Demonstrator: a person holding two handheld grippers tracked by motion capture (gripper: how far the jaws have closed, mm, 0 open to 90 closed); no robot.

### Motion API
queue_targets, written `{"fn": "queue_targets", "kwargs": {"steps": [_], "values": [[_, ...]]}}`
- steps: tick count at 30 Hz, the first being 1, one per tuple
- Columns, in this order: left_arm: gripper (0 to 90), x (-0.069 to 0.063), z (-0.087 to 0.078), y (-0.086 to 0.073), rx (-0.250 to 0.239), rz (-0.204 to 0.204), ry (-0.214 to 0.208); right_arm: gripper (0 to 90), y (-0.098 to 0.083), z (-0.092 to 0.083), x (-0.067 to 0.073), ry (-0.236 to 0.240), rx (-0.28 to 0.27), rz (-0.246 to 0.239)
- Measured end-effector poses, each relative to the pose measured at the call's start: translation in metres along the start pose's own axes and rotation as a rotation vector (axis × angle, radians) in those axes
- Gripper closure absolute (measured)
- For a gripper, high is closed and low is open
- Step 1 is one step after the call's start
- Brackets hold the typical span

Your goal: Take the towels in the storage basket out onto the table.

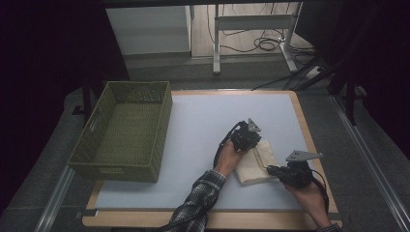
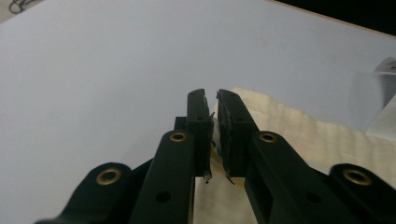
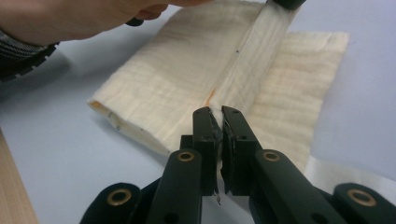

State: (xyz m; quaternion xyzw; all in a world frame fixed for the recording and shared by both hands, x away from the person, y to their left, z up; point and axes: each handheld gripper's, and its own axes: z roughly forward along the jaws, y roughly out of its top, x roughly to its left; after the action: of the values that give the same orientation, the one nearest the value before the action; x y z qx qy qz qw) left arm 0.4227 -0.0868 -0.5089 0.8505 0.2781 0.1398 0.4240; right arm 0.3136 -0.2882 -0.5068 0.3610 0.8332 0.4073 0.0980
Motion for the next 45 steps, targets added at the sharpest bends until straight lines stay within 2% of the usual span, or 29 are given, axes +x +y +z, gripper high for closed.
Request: {"fn": "queue_targets", "kwargs": {"steps": [1,3,4,7,11,14,16,19,25,28,29,30,31,34,35,37,41,45], "values": [[78.7,0.000,0.000,0.000,0.000,0.000,0.000,83.4,-0.001,0.001,-0.001,0.001,0.002,0.000],[66.8,0.002,-0.003,0.000,-0.012,-0.007,0.001,80.6,-0.001,0.000,-0.001,0.000,0.003,-0.002],[61.7,0.003,-0.007,0.002,-0.037,-0.035,-0.009,74.6,-0.001,-0.003,-0.001,-0.015,-0.004,-0.001],[58.5,0.006,-0.015,0.005,-0.057,-0.047,-0.007,71.9,0.000,-0.012,-0.004,-0.038,-0.009,0.001],[51.7,0.008,-0.026,0.004,-0.071,-0.041,0.008,70.0,0.000,-0.024,-0.011,-0.072,-0.009,0.004],[50.9,0.011,-0.031,0.001,-0.066,-0.043,0.011,69.3,0.000,-0.031,-0.016,-0.096,-0.007,0.011],[50.1,0.013,-0.038,-0.006,-0.050,-0.031,0.031,68.2,0.001,-0.033,-0.018,-0.103,-0.009,0.014],[48.2,0.016,-0.044,-0.012,-0.045,-0.035,0.041,67.8,0.004,-0.033,-0.018,-0.107,-0.011,0.013],[33.4,0.026,-0.062,-0.040,-0.037,-0.075,0.082,62.3,0.027,-0.006,-0.019,-0.121,-0.006,-0.009],[30.1,0.031,-0.068,-0.051,-0.035,-0.098,0.086,59.3,0.035,0.013,-0.022,-0.127,0.013,0.001],[29.2,0.031,-0.068,-0.051,-0.035,-0.098,0.086,59.3,0.035,0.013,-0.022,-0.127,0.013,0.001],[29.0,0.033,-0.069,-0.055,-0.033,-0.102,0.088,60.0,0.038,0.025,-0.025,-0.143,0.031,0.001],[28.7,0.034,-0.070,-0.058,-0.033,-0.109,0.087,62.1,0.039,0.031,-0.027,-0.157,0.042,0.001],[28.2,0.037,-0.073,-0.068,-0.028,-0.124,0.089,83.3,0.038,0.041,-0.031,-0.169,0.069,0.007],[28.3,0.037,-0.073,-0.068,-0.028,-0.124,0.089,86.5,0.037,0.042,-0.031,-0.174,0.074,0.002],[28.2,0.038,-0.074,-0.070,-0.030,-0.130,0.087,87.2,0.037,0.042,-0.031,-0.178,0.070,0.000],[28.2,0.037,-0.076,-0.068,-0.037,-0.126,0.087,87.7,0.041,0.027,-0.025,-0.193,0.029,-0.016],[27.8,0.034,-0.076,-0.063,-0.046,-0.120,0.084,87.7,0.045,0.016,-0.027,-0.224,0.021,-0.017]]}}
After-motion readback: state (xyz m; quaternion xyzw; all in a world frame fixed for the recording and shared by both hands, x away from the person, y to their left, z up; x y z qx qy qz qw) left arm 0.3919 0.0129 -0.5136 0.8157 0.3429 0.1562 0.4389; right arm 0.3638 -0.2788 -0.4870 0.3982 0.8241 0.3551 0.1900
